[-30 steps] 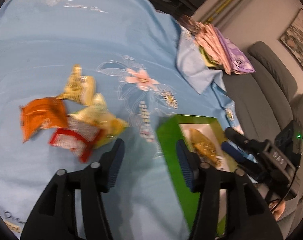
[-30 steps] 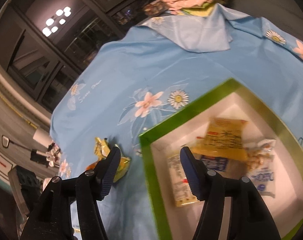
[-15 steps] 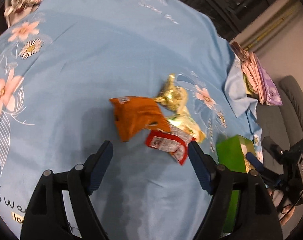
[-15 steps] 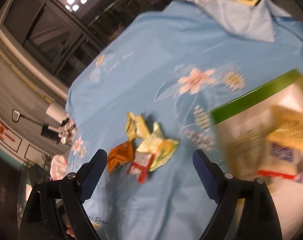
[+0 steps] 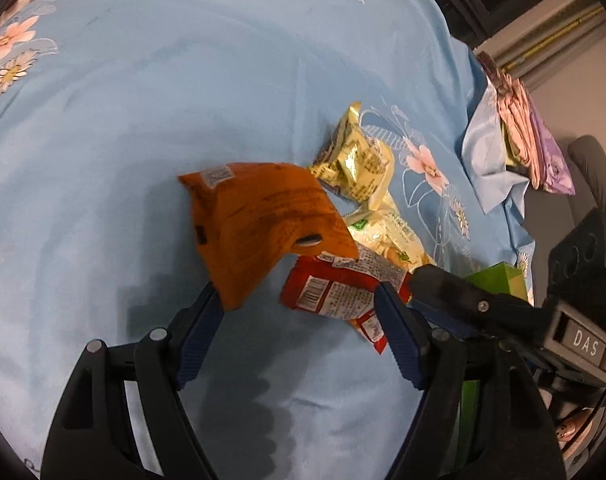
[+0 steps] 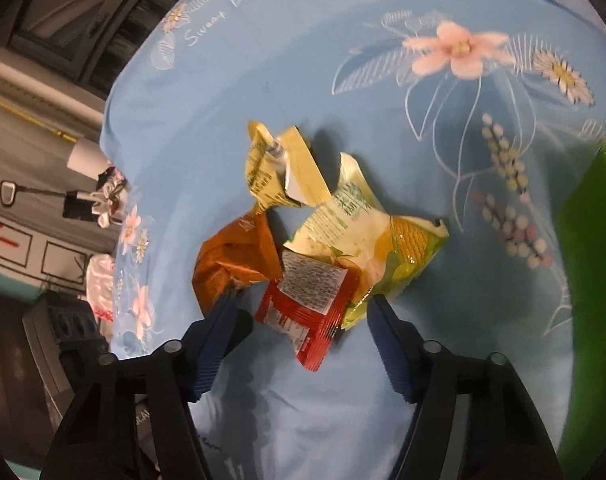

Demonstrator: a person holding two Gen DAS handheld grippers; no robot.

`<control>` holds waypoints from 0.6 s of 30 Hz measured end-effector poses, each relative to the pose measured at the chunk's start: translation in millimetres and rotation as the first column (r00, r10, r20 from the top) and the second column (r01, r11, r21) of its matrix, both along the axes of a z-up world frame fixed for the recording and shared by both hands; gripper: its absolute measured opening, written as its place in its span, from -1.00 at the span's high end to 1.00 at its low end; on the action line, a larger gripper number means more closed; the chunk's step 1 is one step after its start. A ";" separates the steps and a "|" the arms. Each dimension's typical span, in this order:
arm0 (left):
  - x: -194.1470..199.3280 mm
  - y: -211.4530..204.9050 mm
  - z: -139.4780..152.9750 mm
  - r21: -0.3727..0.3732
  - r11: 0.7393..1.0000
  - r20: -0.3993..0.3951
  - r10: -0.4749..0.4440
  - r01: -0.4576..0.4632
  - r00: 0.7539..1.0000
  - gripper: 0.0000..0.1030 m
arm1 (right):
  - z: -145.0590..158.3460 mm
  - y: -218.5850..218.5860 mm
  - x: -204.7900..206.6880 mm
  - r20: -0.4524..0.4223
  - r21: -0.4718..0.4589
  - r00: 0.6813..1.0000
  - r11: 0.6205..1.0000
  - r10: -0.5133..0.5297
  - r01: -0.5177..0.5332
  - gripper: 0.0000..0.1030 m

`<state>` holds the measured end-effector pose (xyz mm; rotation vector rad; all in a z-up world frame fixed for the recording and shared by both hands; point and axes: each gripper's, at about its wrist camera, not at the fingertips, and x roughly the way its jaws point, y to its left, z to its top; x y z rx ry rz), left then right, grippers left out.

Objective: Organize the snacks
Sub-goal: 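Move the right gripper to the pile and grasp the red-and-white packet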

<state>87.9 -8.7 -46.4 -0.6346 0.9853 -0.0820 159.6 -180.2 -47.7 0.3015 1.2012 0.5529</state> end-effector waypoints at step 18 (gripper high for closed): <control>17.3 -27.7 -8.8 0.143 0.985 0.016 -0.104 0.100 0.994 -0.59 | -10.8 6.5 -1.7 -0.029 0.053 0.999 0.999 0.017 -0.015 -0.04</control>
